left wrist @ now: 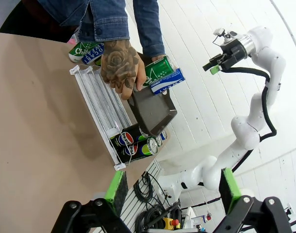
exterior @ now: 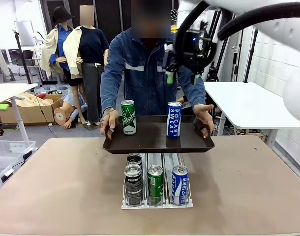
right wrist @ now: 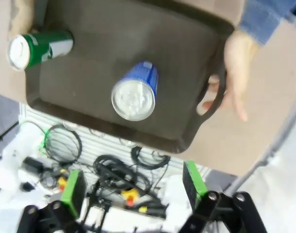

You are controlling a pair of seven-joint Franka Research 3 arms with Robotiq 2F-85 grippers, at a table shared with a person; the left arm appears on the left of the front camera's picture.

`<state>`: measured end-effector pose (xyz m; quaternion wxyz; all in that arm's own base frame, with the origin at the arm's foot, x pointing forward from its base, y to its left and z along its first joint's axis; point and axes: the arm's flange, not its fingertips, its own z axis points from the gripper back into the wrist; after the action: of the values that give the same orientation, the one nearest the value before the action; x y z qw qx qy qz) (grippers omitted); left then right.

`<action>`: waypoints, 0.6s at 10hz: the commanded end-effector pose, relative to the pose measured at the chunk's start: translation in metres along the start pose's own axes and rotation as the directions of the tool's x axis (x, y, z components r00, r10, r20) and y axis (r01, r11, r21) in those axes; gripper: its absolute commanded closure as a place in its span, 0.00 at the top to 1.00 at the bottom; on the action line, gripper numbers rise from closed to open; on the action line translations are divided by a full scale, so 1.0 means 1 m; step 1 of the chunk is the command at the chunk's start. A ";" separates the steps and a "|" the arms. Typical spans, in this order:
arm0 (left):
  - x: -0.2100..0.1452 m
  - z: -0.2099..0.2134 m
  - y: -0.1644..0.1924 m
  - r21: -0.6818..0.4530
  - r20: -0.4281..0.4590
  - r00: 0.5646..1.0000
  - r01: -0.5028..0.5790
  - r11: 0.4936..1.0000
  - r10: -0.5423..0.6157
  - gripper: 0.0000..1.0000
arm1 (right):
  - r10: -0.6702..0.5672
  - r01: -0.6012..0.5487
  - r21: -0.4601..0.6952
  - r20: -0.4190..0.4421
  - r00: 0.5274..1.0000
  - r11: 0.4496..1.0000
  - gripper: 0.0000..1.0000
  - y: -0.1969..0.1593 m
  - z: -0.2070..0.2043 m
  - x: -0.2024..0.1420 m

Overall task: Retrieve and hand over the desired beverage to the person.
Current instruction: Place the picked can on the Handle tray extended by the person.

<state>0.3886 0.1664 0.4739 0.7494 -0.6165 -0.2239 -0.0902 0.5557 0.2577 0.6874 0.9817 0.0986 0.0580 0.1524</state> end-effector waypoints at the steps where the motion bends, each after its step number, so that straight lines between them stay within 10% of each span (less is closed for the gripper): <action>1: -0.001 0.001 -0.002 -0.003 0.004 1.000 0.006 1.000 -0.006 1.00 | -0.088 0.084 0.099 0.031 0.996 0.992 1.00 -0.029 -0.013 -0.039; 6: -0.001 0.001 -0.002 -0.003 0.004 1.000 0.006 1.000 -0.006 1.00 | -0.260 0.223 0.443 0.024 0.965 0.868 1.00 -0.143 -0.015 -0.101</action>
<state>0.3886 0.1667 0.4738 0.7495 -0.6164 -0.2240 -0.0899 0.5377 0.1060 0.6859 0.9611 0.2681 0.0670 0.0050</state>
